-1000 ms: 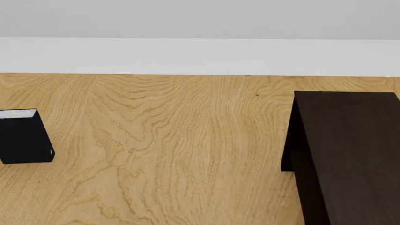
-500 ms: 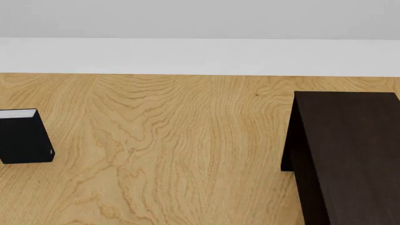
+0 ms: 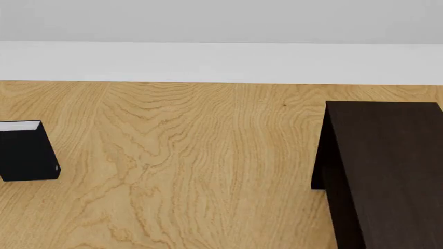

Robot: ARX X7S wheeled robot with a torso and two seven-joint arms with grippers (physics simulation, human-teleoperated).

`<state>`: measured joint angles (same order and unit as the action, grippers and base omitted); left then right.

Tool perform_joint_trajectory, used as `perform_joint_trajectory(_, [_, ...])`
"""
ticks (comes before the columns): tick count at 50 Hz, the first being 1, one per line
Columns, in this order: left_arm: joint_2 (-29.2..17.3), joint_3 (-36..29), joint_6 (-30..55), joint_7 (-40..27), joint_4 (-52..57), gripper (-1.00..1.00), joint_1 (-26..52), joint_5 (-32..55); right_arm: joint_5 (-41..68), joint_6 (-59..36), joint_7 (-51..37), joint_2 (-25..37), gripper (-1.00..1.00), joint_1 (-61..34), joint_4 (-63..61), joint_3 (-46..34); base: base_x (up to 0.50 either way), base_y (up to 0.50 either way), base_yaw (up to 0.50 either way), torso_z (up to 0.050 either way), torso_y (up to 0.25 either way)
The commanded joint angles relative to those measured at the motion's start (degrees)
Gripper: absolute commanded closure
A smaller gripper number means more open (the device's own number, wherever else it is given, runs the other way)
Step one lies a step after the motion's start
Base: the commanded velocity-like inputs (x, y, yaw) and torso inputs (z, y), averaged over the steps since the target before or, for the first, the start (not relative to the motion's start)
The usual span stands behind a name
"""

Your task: Pick up the book on the right and place it on the cabinet shelf.

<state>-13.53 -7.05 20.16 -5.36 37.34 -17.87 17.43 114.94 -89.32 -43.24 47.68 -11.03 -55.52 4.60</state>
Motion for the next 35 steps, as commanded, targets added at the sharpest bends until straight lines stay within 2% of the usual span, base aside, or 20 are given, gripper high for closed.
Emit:
perform_joint_trajectory(1, [-0.05,0.16,-0.26,0.10,0.24,-1.00,0.10,0.56,-9.58,0.25,7.36,-0.93,-1.00,1.01,0.26,-0.81,0.00,0.00,0.00,0.000,0.000])
perform_joint_trajectory(19, [-0.55,-0.51,-1.09,-0.46,-0.16,-1.00,0.06,0.26,-26.61,2.18,21.21,-1.84,-1.00,4.32,-0.67,-4.53,0.00,0.00,0.00,0.000,0.000])
perform_joint_trajectory(27, [-0.74,-0.72,-1.48,-0.65,-0.36,-1.00,-0.02,0.30,-29.64,3.57,23.15,-1.78,-1.00,4.83,-0.18,-6.55,0.00,0.00,0.00,0.000,0.000])
perform_joint_trajectory(35, [-0.97,-0.81,-1.81,-0.79,-0.54,-1.00,-0.02,0.48,-28.31,4.68,21.71,-1.37,-1.00,5.04,0.75,-7.82,0.00,0.00,0.00,0.000,0.000])
